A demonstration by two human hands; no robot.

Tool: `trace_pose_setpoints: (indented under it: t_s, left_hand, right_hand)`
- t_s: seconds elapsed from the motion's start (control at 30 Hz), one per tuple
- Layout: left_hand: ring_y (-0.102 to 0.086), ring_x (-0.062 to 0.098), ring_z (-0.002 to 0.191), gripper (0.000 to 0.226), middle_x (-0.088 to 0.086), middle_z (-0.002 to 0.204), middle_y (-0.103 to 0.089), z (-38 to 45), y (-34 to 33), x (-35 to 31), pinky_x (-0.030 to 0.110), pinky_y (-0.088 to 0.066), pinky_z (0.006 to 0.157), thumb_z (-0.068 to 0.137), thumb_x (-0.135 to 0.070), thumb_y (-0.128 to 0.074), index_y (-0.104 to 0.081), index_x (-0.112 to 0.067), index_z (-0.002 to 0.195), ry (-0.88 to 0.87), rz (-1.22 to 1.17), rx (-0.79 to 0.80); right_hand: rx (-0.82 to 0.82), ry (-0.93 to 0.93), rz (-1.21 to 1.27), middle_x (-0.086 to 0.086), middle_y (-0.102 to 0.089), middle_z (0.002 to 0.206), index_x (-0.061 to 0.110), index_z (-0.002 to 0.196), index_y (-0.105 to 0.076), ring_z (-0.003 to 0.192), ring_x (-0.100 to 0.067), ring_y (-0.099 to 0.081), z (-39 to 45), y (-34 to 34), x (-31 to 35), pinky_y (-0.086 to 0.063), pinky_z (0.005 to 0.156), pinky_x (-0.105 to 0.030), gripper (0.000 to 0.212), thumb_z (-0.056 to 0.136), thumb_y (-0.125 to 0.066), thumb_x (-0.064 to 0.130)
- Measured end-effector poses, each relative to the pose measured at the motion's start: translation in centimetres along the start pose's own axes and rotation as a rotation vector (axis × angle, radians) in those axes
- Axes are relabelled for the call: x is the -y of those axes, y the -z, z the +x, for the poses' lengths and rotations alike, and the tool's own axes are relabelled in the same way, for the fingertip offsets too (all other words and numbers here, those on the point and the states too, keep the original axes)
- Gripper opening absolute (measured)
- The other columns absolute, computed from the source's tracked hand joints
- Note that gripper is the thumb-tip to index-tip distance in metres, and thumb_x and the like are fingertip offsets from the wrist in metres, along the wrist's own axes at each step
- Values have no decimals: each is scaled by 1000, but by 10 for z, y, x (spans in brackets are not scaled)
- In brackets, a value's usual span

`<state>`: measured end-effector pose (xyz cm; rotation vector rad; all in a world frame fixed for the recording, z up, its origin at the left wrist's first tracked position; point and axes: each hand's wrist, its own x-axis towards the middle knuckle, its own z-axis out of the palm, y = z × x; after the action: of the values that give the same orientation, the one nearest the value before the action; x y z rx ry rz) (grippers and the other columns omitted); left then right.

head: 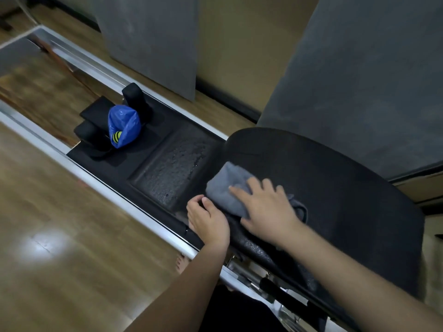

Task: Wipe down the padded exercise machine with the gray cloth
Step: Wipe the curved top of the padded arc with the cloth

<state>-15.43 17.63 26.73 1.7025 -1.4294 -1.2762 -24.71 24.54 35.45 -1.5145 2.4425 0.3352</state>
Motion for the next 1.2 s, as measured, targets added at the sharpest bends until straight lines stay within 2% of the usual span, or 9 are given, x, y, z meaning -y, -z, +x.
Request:
trace_pose_setpoints:
  t_s: [0.1,0.2,0.4,0.5,0.67,0.77,0.9,1.03,1.2]
  left_hand:
    - [-57,22,107,20,-5,108,-59,3,3,7,51,-43,102,95,-41,-35,-51,-29,98,52,-104,-17]
    - [-51,24,115,11,1,116,-51,4,4,10,40,-40,104,101,-15,-41,-50,-20,105,57,-121,1]
    - [-46,20,121,26,-4,118,-43,1,5,9,17,-29,91,97,2,-39,-48,-19,110,50,-33,43]
    - [-47,18,117,30,-4,120,-42,-1,4,10,10,-27,85,95,5,-38,-49,-18,109,36,-40,38]
    - [-45,12,105,33,1,124,-42,-1,2,7,2,-27,80,93,9,-37,-51,-15,111,115,-84,-10]
    - [-46,13,106,36,0,126,-46,6,4,5,9,-26,82,90,8,-36,-53,-17,110,184,-147,-32]
    - [-55,21,109,32,6,130,-51,27,7,14,28,-41,89,92,1,-39,-53,-23,109,287,-173,-16]
    - [-44,13,101,32,11,135,-46,36,5,11,11,-28,79,97,3,-37,-54,-10,121,294,-85,-21]
    - [-52,21,107,28,7,135,-43,40,6,14,28,-40,94,99,-1,-37,-52,-21,111,308,-52,36]
  right_hand:
    - [38,94,50,-7,-39,140,36,153,-27,115,-35,-44,-10,-1,9,-40,93,-50,75,85,-56,50]
    - [45,97,82,-2,-39,133,43,152,-26,112,-31,-45,11,7,-22,-43,93,-46,75,83,-56,49]
    - [-37,-256,63,-10,-38,138,39,150,-29,116,-40,-43,93,21,-122,-43,93,-53,66,89,-54,42]
    - [-73,-365,34,-12,-37,139,35,149,-32,117,-42,-42,105,20,-136,-42,90,-55,64,90,-55,41]
    - [-52,-69,-68,-12,-39,137,34,147,-33,113,-39,-43,62,18,-73,-42,89,-51,69,84,-58,44]
    - [-14,125,-59,-10,-39,138,35,150,-30,114,-37,-43,16,11,-22,-41,90,-50,77,81,-61,47]
    - [73,240,15,-6,-38,137,36,152,-24,115,-34,-42,-9,5,2,-40,92,-50,79,84,-60,48]
    - [62,122,51,-3,-38,135,43,150,-26,115,-33,-45,31,11,-30,-43,92,-46,74,83,-56,50]
    - [-7,-262,56,-10,-39,137,37,151,-30,118,-40,-43,115,22,-105,-43,92,-52,67,89,-54,43]
